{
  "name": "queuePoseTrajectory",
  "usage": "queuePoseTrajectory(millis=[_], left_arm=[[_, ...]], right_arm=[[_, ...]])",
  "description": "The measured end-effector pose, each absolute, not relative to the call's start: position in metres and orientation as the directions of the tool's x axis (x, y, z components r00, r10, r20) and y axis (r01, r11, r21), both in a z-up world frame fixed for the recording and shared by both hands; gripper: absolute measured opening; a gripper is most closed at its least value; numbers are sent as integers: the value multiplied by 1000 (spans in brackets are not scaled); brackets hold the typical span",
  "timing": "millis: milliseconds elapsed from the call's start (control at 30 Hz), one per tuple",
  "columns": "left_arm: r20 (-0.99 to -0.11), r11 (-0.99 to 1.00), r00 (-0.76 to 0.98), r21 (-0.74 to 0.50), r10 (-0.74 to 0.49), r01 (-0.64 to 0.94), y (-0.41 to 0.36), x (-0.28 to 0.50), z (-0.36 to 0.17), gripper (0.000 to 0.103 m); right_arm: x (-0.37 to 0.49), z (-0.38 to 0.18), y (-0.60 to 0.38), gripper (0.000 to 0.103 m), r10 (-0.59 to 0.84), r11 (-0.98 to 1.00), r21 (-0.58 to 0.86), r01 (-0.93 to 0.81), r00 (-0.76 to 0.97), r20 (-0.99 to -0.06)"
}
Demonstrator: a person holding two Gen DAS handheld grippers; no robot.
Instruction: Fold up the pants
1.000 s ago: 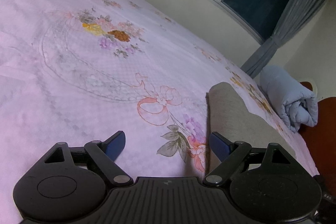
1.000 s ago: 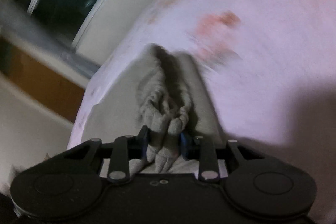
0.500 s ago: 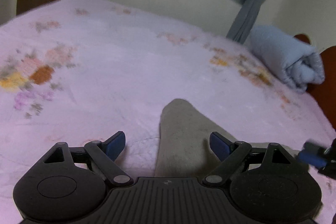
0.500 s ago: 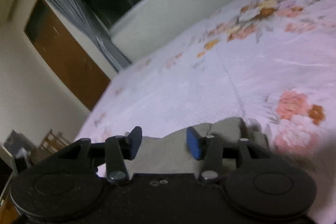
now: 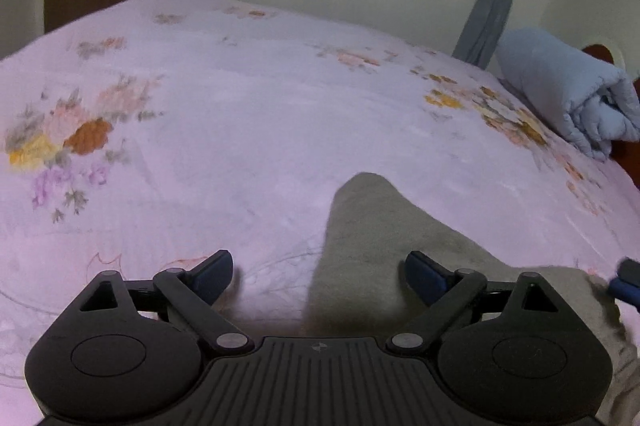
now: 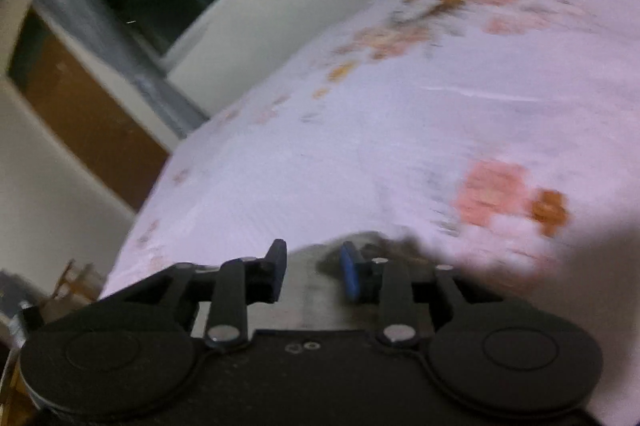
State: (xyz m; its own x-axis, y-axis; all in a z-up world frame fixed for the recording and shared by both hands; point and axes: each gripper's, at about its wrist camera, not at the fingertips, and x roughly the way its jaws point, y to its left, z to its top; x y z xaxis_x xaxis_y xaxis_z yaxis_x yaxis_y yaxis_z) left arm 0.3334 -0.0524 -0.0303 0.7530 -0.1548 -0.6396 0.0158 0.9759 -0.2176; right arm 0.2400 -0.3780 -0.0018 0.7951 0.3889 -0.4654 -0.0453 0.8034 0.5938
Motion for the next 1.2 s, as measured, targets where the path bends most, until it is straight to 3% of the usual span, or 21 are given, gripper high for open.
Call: queuePoseTrajectory(millis=[100,167,233,300,333,400,533,633,767,867,1000,1067,1100,1133,1167,1200], left_arm=[[-663,984,736,-175,-138,27,-61,337,-37,93],[-671,983,727,-182,-141,23,-60,338,-41,93],[-675,982,724,-191,-142,15,-58,335,-39,93],[-668,984,732,-179,-132,15,-56,331,-32,93],[-663,984,736,-176,-133,19,-55,328,-29,93],[-657,983,740,-179,-142,29,-51,320,-23,93],[-645,981,748,-185,-159,49,-43,298,-15,103],[-645,971,737,-230,-201,64,-29,283,-20,103],[-663,928,687,-369,-299,47,-8,277,-43,103],[-612,832,652,-552,-448,54,3,282,-61,103],[-568,765,631,-641,-529,64,4,292,-70,103],[-569,768,620,-634,-541,88,-5,294,-69,102],[-575,780,612,-616,-543,112,-12,293,-69,97],[-580,789,605,-598,-546,139,-18,292,-69,53],[-610,822,604,-552,-512,140,-25,291,-68,40],[-610,834,618,-532,-496,145,-28,290,-65,32]], right_arm=[[252,-8,-350,30,391,878,465,-117,735,-553],[255,-16,-348,19,359,901,422,-102,720,-594],[250,-13,-354,17,358,895,439,-79,716,-599],[236,0,-360,38,342,892,447,-65,745,-573],[227,7,-362,71,324,894,444,-61,774,-545],[216,16,-371,97,300,892,449,-51,810,-504],[195,9,-395,97,344,848,528,-45,804,-485],[181,-13,-419,97,359,807,591,9,787,-502],[176,-48,-444,97,433,678,730,86,755,-492],[179,-69,-450,98,460,609,785,114,756,-466],[197,-72,-435,98,591,526,849,45,699,-403],[211,-69,-413,98,612,592,805,26,635,-471],[215,-69,-407,98,612,613,790,16,623,-488],[219,-69,-402,97,614,621,784,7,616,-493],[222,-67,-399,89,616,625,781,-5,618,-489],[224,-62,-396,51,604,648,762,-25,626,-493]])
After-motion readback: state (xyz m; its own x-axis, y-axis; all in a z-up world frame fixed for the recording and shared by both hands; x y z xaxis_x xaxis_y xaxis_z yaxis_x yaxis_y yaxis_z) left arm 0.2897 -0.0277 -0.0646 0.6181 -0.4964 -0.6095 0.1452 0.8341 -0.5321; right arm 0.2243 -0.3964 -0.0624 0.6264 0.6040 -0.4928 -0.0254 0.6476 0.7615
